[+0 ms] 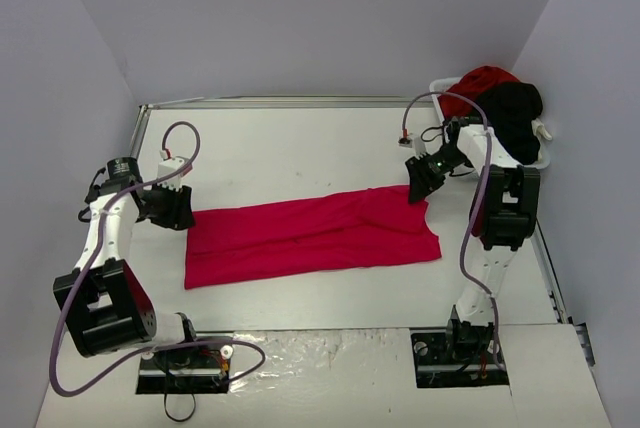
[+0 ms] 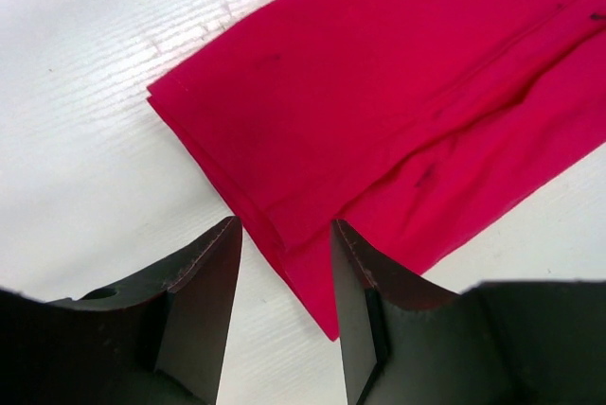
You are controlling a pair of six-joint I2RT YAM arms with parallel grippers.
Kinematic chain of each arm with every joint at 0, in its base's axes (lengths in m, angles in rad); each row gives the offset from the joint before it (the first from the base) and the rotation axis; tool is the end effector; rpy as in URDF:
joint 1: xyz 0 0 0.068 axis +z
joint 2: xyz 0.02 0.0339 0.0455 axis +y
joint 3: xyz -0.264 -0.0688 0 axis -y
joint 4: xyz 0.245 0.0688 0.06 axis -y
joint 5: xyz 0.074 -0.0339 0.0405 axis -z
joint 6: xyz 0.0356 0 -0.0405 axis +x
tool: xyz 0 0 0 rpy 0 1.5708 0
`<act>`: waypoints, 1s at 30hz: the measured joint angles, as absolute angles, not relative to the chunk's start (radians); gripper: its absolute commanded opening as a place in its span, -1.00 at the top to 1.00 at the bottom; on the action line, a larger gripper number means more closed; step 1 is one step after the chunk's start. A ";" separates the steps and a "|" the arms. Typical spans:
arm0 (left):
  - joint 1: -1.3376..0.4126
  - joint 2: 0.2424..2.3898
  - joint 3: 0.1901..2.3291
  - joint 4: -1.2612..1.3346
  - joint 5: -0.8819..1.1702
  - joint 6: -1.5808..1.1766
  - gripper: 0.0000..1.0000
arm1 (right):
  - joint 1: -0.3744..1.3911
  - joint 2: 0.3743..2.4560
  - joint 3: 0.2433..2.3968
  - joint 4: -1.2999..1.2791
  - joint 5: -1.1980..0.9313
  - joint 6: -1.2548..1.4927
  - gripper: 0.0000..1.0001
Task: Fold and stack the t-shirts
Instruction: Fold the other side of the tshirt into a rectangle
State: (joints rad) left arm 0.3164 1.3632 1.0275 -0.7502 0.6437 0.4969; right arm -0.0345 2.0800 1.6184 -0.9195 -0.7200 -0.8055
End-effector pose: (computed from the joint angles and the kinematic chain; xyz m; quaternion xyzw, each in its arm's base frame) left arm 0.2580 0.0620 0.2571 0.1586 0.9103 -0.1919 0.3306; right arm 0.4143 0.0092 0.1897 -0.3813 0.8508 0.2841 0.2239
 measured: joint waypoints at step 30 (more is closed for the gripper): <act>0.316 1.286 1.002 -0.757 0.636 0.485 0.18 | -0.010 2.095 1.642 -0.928 -0.687 -0.817 0.12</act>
